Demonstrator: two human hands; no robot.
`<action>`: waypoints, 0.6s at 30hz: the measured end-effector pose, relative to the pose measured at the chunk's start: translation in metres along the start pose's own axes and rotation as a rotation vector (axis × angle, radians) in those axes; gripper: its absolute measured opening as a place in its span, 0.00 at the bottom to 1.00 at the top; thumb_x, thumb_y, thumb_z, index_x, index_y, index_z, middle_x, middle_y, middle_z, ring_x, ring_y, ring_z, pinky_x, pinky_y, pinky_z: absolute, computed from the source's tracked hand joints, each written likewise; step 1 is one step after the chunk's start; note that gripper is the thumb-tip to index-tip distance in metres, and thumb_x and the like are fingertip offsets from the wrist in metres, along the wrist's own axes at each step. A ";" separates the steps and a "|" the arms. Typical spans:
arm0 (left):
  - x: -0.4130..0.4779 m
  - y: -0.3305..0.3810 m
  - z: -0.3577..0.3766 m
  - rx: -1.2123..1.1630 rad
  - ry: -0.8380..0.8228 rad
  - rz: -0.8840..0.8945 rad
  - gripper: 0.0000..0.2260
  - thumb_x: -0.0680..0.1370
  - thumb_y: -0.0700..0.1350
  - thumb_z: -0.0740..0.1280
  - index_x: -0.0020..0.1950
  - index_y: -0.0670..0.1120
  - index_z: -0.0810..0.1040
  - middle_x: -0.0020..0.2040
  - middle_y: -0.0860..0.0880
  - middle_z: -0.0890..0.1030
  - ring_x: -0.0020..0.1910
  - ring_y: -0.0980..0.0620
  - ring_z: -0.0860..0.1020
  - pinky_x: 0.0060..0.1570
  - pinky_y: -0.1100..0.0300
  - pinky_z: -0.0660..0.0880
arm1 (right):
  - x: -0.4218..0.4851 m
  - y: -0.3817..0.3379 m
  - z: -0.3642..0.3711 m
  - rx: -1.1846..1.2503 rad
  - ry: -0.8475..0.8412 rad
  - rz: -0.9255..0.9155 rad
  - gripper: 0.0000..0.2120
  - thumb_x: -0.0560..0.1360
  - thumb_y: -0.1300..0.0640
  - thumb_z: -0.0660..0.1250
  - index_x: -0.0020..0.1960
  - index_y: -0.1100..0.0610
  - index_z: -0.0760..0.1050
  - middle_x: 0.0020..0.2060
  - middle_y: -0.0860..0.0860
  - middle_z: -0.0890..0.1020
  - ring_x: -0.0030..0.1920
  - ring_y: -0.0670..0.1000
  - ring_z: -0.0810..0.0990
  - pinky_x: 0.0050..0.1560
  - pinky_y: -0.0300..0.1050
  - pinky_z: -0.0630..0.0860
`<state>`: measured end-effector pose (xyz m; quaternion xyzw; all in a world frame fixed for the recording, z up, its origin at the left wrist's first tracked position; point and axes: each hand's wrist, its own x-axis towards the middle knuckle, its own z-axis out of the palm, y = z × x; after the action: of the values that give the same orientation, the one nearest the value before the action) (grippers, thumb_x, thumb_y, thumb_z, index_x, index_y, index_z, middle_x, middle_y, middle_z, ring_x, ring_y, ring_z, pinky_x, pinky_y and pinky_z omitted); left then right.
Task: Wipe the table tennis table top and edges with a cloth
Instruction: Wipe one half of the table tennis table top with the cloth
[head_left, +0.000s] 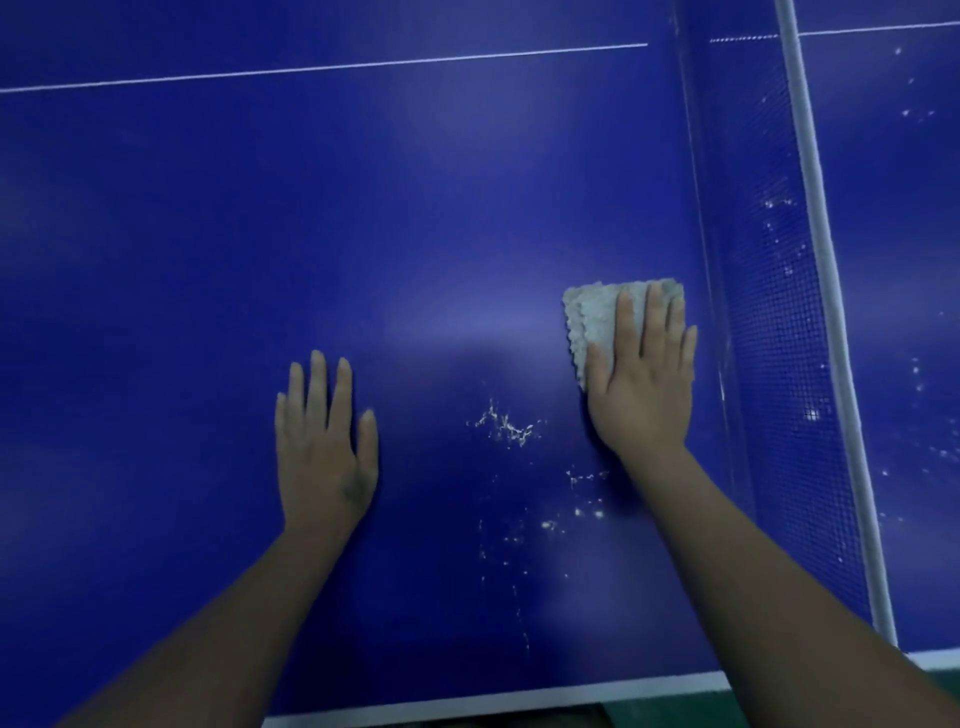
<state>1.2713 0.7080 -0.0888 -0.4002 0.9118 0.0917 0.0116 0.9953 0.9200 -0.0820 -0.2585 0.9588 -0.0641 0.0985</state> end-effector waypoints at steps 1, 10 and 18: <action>-0.020 0.000 0.002 0.026 -0.022 -0.008 0.30 0.89 0.56 0.52 0.89 0.45 0.55 0.89 0.44 0.50 0.88 0.42 0.48 0.85 0.37 0.53 | -0.012 0.000 0.002 0.002 0.006 -0.001 0.32 0.88 0.42 0.47 0.88 0.54 0.48 0.87 0.56 0.47 0.87 0.59 0.44 0.85 0.65 0.46; -0.109 0.000 0.014 0.059 -0.091 -0.075 0.33 0.86 0.59 0.53 0.88 0.47 0.55 0.89 0.44 0.50 0.88 0.39 0.49 0.84 0.33 0.53 | -0.118 0.004 0.018 0.020 -0.073 -0.033 0.32 0.87 0.44 0.49 0.87 0.57 0.51 0.87 0.58 0.47 0.86 0.62 0.45 0.84 0.68 0.49; -0.109 0.000 0.014 0.040 -0.069 -0.096 0.32 0.85 0.57 0.54 0.88 0.49 0.56 0.89 0.45 0.50 0.88 0.41 0.49 0.84 0.34 0.54 | 0.008 -0.066 0.022 0.050 0.027 -0.072 0.31 0.88 0.43 0.49 0.88 0.54 0.51 0.87 0.60 0.50 0.86 0.64 0.46 0.84 0.65 0.47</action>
<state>1.3446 0.7903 -0.0922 -0.4396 0.8923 0.0867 0.0556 1.0258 0.8577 -0.0928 -0.2891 0.9483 -0.0951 0.0895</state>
